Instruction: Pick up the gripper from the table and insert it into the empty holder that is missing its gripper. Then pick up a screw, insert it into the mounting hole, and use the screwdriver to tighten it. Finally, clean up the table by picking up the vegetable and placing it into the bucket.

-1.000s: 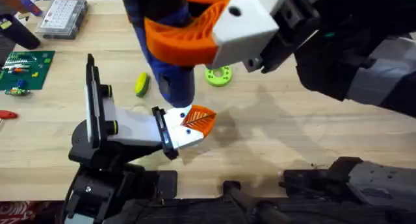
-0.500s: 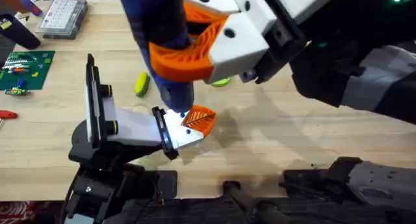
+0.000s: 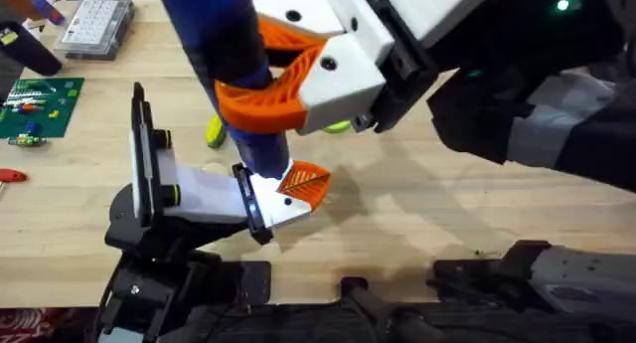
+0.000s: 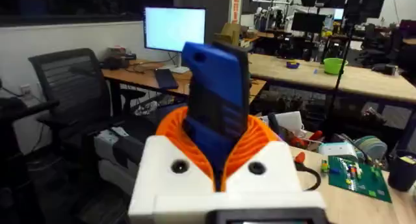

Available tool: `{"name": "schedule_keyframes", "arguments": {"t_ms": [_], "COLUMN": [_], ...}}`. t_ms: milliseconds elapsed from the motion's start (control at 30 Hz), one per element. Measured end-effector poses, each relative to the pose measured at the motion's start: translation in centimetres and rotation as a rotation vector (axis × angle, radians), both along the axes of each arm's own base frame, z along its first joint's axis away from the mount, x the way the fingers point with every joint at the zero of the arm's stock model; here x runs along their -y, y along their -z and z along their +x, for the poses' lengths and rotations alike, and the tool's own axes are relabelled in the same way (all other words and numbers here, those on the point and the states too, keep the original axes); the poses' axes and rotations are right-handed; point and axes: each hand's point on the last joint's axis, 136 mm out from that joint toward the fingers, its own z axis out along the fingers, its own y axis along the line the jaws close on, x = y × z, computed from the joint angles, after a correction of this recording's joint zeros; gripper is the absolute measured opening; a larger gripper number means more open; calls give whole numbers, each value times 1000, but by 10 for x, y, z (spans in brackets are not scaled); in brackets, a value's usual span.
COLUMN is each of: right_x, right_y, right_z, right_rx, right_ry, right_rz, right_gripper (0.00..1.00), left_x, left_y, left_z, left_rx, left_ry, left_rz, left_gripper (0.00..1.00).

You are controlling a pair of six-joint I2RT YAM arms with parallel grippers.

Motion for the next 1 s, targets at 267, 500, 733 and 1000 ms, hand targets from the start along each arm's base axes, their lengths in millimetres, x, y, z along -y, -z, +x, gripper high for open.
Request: {"name": "schedule_keyframes", "arguments": {"t_ms": [267,500,733,1000], "right_x": [0,-2,-1,0], "right_y": [1,11,13,17], "right_z": [1,4,5,8], "right_rx": [-4,-22,-11,6], "right_ry": [3,16,25,41], "right_rz": [-2,-7,2,4], "right_gripper": [35,34,34,35], "left_x": [0,0,0,0], "left_y": [0,0,0,0], "left_z": [0,0,0,0], "left_rx": [0,0,0,0], "left_ry": [0,0,0,0], "left_rz": [0,0,0,0], "left_gripper": [13,13,13,13]}}
